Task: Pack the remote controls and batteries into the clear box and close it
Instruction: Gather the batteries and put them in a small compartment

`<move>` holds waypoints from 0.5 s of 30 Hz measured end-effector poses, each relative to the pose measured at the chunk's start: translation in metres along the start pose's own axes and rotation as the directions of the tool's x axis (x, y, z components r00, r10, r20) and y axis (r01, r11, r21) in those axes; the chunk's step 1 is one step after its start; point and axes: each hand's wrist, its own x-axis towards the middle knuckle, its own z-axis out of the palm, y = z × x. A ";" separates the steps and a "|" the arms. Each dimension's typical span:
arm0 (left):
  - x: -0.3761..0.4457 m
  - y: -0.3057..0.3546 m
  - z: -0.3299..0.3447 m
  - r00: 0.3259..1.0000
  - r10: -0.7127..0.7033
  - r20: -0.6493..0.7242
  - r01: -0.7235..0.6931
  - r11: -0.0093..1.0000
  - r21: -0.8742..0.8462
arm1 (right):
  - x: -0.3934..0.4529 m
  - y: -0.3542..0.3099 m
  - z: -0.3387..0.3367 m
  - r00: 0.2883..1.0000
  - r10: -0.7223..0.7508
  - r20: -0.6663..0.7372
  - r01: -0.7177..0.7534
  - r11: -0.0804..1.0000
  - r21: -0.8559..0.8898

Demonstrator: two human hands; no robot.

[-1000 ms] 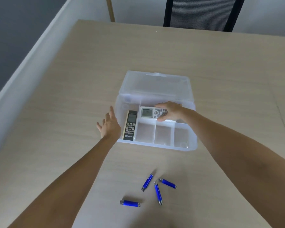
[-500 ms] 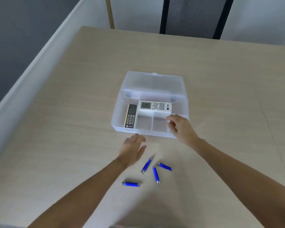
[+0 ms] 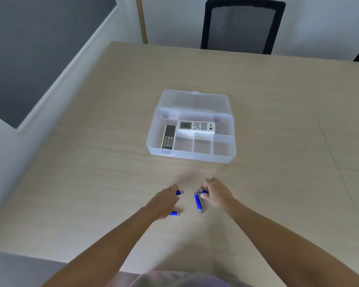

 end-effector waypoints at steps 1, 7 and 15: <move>-0.008 -0.006 0.003 0.999 0.029 0.036 -0.031 0.998 0.052 | 0.000 -0.001 0.006 1.000 0.002 0.015 -0.001 0.999 -0.053; -0.024 -0.024 0.027 0.988 0.151 0.033 -0.154 0.932 0.329 | 0.001 0.001 0.001 0.990 0.113 0.081 -0.116 0.993 0.024; -0.016 -0.011 0.003 0.989 0.045 -0.143 -0.007 0.966 0.259 | -0.010 -0.042 0.013 0.991 0.005 0.136 -0.009 1.000 0.030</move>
